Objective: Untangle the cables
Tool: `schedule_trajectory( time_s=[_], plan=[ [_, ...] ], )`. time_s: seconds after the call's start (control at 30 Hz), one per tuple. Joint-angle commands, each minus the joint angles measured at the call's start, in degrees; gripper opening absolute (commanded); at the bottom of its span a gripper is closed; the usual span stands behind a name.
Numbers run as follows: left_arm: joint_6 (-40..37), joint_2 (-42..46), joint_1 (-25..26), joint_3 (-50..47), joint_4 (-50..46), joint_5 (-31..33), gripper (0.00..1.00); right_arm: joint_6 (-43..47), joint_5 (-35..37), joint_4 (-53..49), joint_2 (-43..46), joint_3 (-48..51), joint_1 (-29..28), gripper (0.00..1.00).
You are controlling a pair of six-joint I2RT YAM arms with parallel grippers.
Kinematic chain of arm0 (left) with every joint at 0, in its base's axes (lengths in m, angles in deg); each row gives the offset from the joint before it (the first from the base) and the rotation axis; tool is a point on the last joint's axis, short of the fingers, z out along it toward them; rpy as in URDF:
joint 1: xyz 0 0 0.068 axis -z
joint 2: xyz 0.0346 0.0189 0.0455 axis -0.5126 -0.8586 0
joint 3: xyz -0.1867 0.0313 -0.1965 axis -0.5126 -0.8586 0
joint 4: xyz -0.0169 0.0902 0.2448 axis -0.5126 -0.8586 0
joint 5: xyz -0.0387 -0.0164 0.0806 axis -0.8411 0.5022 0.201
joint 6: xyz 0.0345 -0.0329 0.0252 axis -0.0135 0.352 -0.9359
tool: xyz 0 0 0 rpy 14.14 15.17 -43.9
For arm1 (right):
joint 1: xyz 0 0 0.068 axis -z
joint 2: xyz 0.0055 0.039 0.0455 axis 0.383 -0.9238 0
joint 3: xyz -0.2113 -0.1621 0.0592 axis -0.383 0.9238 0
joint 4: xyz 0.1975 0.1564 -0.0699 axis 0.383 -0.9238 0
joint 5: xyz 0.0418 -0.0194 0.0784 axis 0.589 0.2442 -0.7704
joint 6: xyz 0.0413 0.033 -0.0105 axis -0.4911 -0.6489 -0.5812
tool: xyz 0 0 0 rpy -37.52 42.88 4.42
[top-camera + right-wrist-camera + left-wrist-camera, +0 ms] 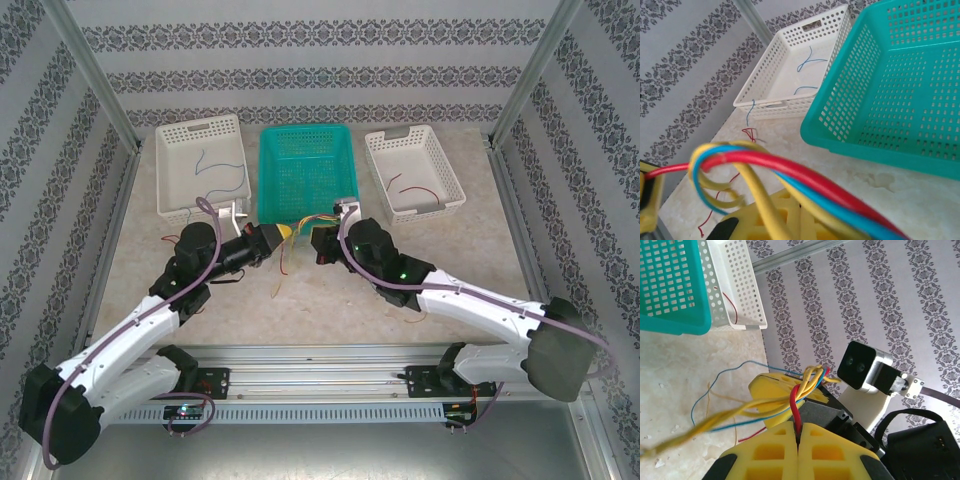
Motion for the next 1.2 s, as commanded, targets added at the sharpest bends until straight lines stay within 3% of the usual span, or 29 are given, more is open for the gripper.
schedule_trajectory(
  time_s=[0.0,0.1,0.2,0.3,0.57,0.93,1.17],
  plan=[
    [-2.9,2.7,0.6,3.4,-3.0,1.1,0.0,1.3,2.0,0.1,3.8,2.8,0.8,0.0],
    [-2.7,2.5,0.7,4.5,-3.7,1.6,0.0,2.2,-2.6,3.9,6.2,5.6,1.0,0.04],
    [-0.1,0.6,0.7,3.9,0.3,0.8,0.0,3.2,-9.9,10.7,7.0,8.0,0.2,0.3],
    [2.8,-0.9,0.8,2.5,4.8,0.2,0.0,2.7,-12.1,16.0,6.9,9.9,0.1,0.43],
    [4.8,-2.1,2.7,2.4,8.2,0.2,0.0,5.0,-11.0,24.1,2.1,10.0,-1.4,0.56],
    [6.7,-1.9,6.1,1.7,10.9,1.5,0.0,12.5,-0.6,32.9,-4.7,8.5,-6.4,0.59],
    [8.1,-2.6,8.7,2.3,13.7,2.4,0.0,13.7,6.1,35.1,-8.0,6.9,-7.5,0.53]
  ],
)
